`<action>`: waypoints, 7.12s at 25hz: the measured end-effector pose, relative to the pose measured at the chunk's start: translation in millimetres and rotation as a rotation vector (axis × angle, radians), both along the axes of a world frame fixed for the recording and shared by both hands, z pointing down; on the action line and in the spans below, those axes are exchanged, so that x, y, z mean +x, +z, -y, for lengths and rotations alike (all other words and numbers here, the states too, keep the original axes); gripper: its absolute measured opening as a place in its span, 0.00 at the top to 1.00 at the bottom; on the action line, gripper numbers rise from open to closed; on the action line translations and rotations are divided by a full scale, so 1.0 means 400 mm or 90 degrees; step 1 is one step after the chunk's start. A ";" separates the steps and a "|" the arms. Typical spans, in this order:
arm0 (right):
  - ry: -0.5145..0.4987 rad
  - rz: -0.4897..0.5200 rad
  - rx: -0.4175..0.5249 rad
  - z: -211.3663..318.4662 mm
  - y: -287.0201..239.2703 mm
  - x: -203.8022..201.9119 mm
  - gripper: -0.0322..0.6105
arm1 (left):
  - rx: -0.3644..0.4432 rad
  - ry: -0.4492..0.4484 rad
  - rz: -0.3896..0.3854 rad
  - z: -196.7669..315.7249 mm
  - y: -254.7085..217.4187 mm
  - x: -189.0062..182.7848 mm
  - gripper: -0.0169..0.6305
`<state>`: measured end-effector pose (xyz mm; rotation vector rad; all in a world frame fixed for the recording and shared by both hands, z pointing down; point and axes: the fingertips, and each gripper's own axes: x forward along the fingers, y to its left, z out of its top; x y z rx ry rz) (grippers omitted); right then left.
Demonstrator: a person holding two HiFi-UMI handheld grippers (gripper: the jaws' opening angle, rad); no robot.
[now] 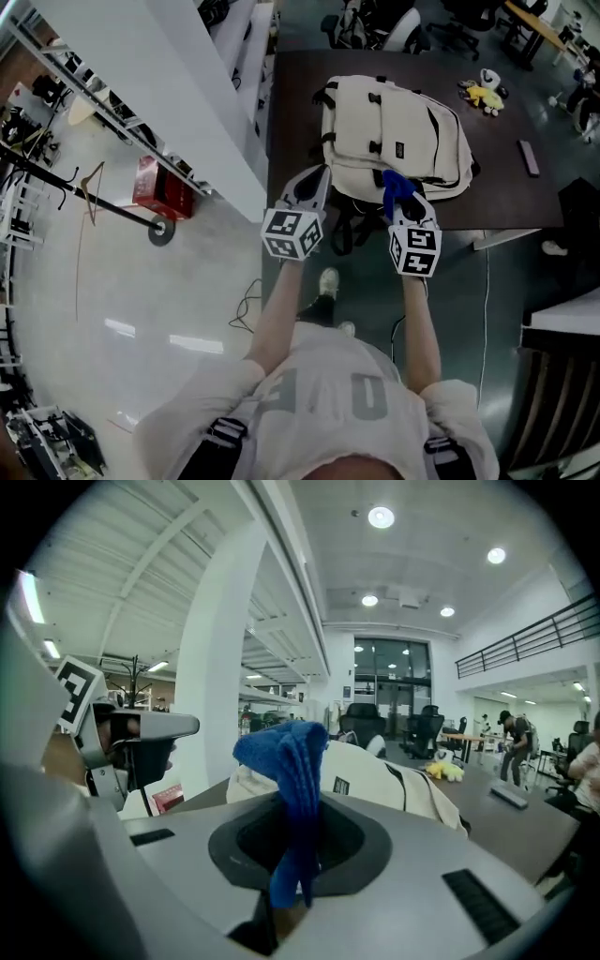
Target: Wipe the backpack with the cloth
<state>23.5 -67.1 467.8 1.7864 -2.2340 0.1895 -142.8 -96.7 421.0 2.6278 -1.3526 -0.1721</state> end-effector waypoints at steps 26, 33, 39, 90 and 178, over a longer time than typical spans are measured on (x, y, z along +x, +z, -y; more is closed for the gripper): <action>-0.382 -0.500 -0.047 0.966 0.020 -0.238 0.89 | -0.083 -0.010 0.010 0.551 0.095 0.058 0.97; -0.476 -0.612 -0.083 0.953 0.067 -0.270 0.89 | -0.105 -0.022 -0.003 0.571 0.129 0.046 0.97; -0.503 -0.658 -0.089 0.910 0.064 -0.267 0.89 | -0.085 -0.026 0.003 0.562 0.114 0.049 0.97; -0.468 -0.648 -0.158 0.127 0.227 -0.316 0.89 | -0.058 -0.050 0.025 -0.078 0.117 -0.076 0.97; -0.305 -0.710 -0.060 0.602 0.071 0.014 0.89 | 0.006 0.012 0.021 0.324 0.066 0.269 0.97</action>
